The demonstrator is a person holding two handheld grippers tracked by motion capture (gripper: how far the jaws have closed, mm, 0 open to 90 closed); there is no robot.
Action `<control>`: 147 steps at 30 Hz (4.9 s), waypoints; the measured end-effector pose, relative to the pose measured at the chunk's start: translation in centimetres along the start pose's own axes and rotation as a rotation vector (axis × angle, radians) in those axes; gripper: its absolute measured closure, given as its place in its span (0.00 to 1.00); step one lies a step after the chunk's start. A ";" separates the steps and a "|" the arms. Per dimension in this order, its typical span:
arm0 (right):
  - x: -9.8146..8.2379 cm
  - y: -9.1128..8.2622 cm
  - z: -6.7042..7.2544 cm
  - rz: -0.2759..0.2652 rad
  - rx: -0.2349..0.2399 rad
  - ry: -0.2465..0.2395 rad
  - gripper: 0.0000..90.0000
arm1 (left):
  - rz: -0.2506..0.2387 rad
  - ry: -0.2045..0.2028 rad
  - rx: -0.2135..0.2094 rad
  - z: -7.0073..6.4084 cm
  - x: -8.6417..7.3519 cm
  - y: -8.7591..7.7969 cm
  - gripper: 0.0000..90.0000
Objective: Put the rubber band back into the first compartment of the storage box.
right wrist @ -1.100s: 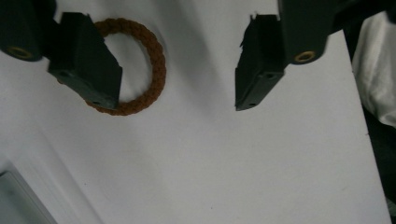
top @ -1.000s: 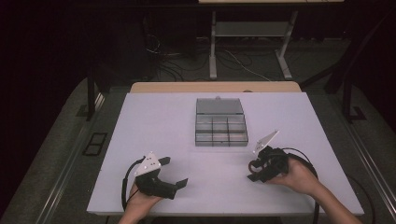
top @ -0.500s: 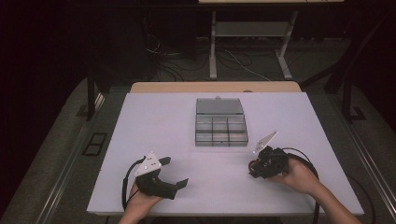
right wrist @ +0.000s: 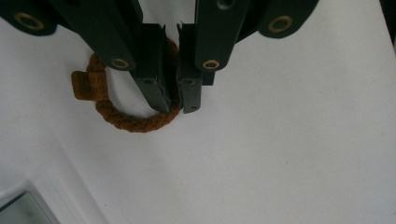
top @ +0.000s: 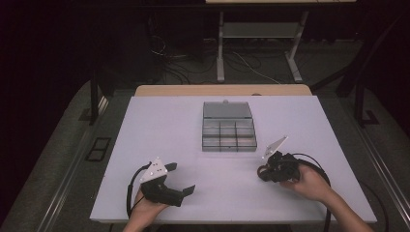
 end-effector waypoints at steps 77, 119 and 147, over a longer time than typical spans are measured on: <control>10.0 -7.0 -0.7 -0.306 0.067 0.029 0.94 | 0.005 0.003 -0.010 0.1 0.0 0.1 0.00; 16.6 -3.3 -1.2 -0.278 0.044 -0.026 0.94 | 0.004 0.005 -0.025 -0.1 0.0 0.2 0.00; 17.4 0.8 -2.8 -0.276 0.064 0.030 0.94 | 0.002 0.012 -0.028 0.0 0.1 0.1 0.00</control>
Point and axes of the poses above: each handheld gripper's, and its own axes: y roughly forward along the jaws, x roughly out of its top, z roughly to its left, the point moved 6 cm from there along y, roughly forward along the jaws, and after that the axes turned 3 degrees about -z, right-handed, at the moved point
